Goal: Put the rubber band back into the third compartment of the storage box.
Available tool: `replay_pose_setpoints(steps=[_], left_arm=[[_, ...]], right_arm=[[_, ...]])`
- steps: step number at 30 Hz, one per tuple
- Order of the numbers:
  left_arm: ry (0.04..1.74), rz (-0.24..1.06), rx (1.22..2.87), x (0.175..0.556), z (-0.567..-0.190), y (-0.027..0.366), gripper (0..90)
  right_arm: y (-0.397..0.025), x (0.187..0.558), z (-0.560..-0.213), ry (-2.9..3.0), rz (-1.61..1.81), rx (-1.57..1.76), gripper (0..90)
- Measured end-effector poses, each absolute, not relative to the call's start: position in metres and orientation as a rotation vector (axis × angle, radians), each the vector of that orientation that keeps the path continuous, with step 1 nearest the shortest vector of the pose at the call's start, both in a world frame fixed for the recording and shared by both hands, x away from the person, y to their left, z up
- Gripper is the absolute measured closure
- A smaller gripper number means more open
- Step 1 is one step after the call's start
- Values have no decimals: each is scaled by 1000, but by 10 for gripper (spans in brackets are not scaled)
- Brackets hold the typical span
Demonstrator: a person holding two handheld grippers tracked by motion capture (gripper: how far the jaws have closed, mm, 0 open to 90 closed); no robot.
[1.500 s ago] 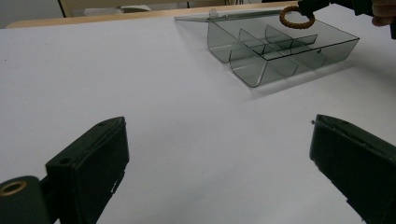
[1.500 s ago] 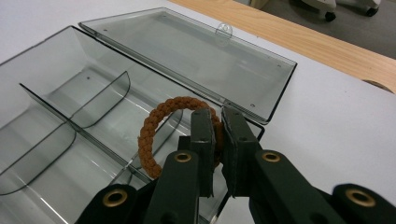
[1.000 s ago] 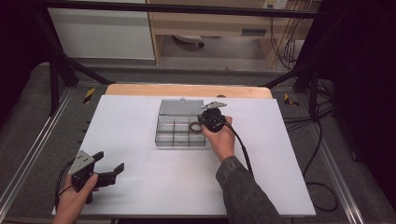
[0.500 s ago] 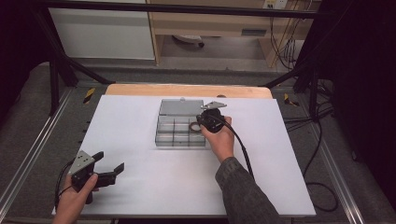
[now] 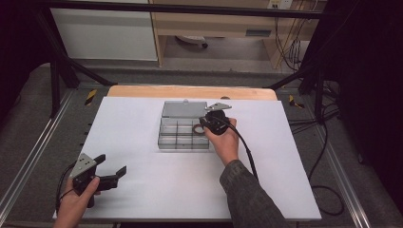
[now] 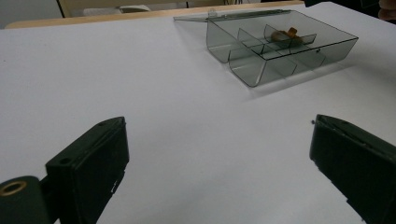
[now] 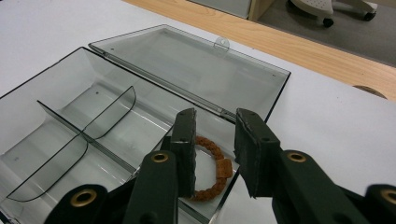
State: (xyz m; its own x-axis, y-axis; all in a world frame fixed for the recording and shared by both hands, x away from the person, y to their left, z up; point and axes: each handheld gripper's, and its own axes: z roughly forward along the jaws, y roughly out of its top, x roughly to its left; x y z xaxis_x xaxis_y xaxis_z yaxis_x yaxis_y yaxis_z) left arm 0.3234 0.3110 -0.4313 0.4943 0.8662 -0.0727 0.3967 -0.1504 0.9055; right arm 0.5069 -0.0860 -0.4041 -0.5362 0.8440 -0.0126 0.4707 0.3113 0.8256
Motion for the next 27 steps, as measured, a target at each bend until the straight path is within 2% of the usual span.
replay_pose_setpoints(steps=[4, 9, 16, 18, 21, 27], left_arm=[[1071, 596, 1750, 323, -431, 311, 43], [1072, 596, 1753, 323, -431, 311, 43], [1073, 595, 1750, 323, -431, 311, 43], [1074, 597, 1748, 323, -431, 312, 43], [1075, 598, 1749, 323, -431, 312, 43], [1080, 601, 1744, 323, -431, 313, 43]], right_arm=[[-86, 506, -403, 2139, 1119, 1158, 652], [-86, 505, -401, 2130, 1136, 1174, 557], [-90, 505, -395, 2103, 1137, 1230, 387], [-90, 504, -394, 2113, 1134, 1233, 291], [-92, 504, -391, 2102, 1144, 1241, 197], [-99, 505, -386, 2094, 1205, 1245, 86]])
